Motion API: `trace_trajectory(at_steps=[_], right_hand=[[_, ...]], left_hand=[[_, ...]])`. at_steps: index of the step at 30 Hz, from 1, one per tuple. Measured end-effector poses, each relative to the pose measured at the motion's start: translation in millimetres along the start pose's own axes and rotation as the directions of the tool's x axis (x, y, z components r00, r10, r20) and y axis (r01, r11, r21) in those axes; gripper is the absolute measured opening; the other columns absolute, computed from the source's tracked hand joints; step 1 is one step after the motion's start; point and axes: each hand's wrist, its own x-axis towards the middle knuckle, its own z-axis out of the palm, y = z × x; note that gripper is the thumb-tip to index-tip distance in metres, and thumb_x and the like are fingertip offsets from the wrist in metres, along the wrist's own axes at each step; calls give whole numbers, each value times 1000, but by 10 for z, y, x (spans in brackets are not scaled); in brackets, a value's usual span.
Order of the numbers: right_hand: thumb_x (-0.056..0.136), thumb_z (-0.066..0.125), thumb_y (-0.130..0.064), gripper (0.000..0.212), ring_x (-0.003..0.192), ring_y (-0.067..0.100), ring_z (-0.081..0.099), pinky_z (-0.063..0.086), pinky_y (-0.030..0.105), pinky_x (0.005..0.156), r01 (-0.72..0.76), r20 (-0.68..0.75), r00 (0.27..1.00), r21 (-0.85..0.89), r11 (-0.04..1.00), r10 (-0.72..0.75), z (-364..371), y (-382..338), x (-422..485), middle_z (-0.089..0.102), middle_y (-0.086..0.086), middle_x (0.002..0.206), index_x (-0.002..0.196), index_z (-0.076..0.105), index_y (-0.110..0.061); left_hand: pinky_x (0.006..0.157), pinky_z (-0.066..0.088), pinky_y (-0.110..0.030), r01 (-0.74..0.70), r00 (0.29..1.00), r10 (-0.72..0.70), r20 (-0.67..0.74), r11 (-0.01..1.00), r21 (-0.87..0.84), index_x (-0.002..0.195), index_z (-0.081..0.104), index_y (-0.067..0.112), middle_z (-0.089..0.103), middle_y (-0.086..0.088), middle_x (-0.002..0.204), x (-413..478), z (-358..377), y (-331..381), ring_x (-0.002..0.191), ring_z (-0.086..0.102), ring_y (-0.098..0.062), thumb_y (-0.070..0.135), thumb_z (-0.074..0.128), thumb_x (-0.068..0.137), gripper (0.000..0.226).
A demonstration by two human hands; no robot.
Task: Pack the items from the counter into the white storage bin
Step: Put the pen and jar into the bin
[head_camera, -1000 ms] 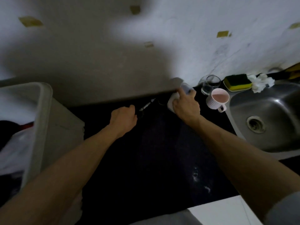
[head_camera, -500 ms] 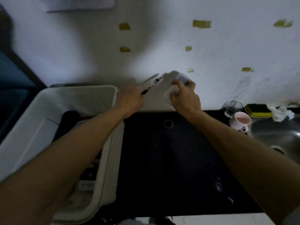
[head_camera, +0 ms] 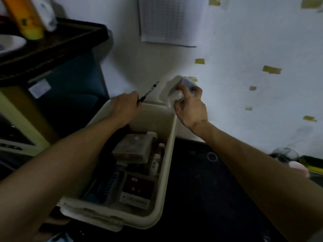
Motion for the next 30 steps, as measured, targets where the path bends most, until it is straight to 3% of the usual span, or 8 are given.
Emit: trace_trajectory(at_steps=[4, 9, 12, 14, 20, 23, 26, 30], right_hand=[[95, 55, -36, 49, 95, 40, 64, 59, 44, 82, 10, 79, 997, 62, 998, -15, 332, -389, 1, 24, 11, 149, 140, 34, -40], [92, 57, -33, 50, 92, 33, 66, 58, 41, 79, -1, 145, 989, 109, 994, -15, 708, -701, -52, 28, 12, 149, 139, 38, -37], [92, 58, -36, 51, 98, 34, 65, 58, 47, 85, -41, 237, 972, 175, 984, -1, 923, -765, -134, 31, 13, 146, 137, 36, -41], [91, 59, -39, 51, 105, 35, 61, 56, 49, 90, -61, 312, 950, 195, 979, -3, 1034, -768, -192, 34, 11, 144, 136, 36, -44], [92, 62, -35, 51, 98, 19, 58, 57, 45, 89, -8, 488, 869, 173, 985, -79, 1144, -663, -388, 29, 9, 148, 135, 38, -47], [94, 58, -43, 43, 110, 24, 56, 57, 46, 89, -56, 562, 826, 154, 986, -40, 1162, -593, -432, 26, 6, 150, 131, 38, -51], [97, 54, -41, 36, 121, 29, 51, 56, 45, 91, -67, 625, 779, 168, 983, -54, 1160, -537, -444, 34, 5, 147, 129, 41, -51], [90, 57, -44, 29, 116, 27, 57, 59, 44, 84, -151, 669, 736, 316, 937, -106, 1131, -571, -443, 49, 3, 133, 115, 50, -56]], left_hand=[[67, 42, -33, 15, 998, -18, 65, 999, 49, 99, 57, 14, 64, -10, 97, -176, 14, -471, 81, 58, -26, 35, 47, 97, 24], [66, 36, -30, -50, 969, 15, 245, 989, 139, 105, 58, 14, 66, -8, 108, -351, 156, -940, 95, 62, -28, 38, 43, 97, 29], [67, 38, -31, -63, 938, 11, 346, 988, 142, 100, 59, 16, 67, -8, 109, -441, 321, -1137, 96, 62, -28, 38, 45, 95, 27], [67, 40, -32, -91, 915, 29, 403, 986, 136, 90, 55, 18, 67, -10, 107, -481, 443, -1224, 95, 63, -30, 36, 47, 93, 20], [68, 46, -33, -95, 841, 27, 540, 991, 98, 108, 59, 11, 64, -16, 114, -471, 731, -1393, 97, 64, -32, 28, 51, 91, 25], [72, 49, -33, -95, 818, 43, 574, 994, 62, 109, 58, 8, 62, -17, 115, -456, 812, -1402, 98, 63, -32, 25, 54, 90, 25], [75, 52, -37, -87, 801, 32, 598, 994, 62, 107, 57, 8, 61, -20, 116, -455, 884, -1370, 97, 63, -33, 20, 53, 91, 21], [74, 48, -36, -80, 785, 37, 619, 996, 43, 114, 57, 5, 61, -20, 116, -437, 913, -1346, 100, 62, -34, 20, 53, 94, 25]])
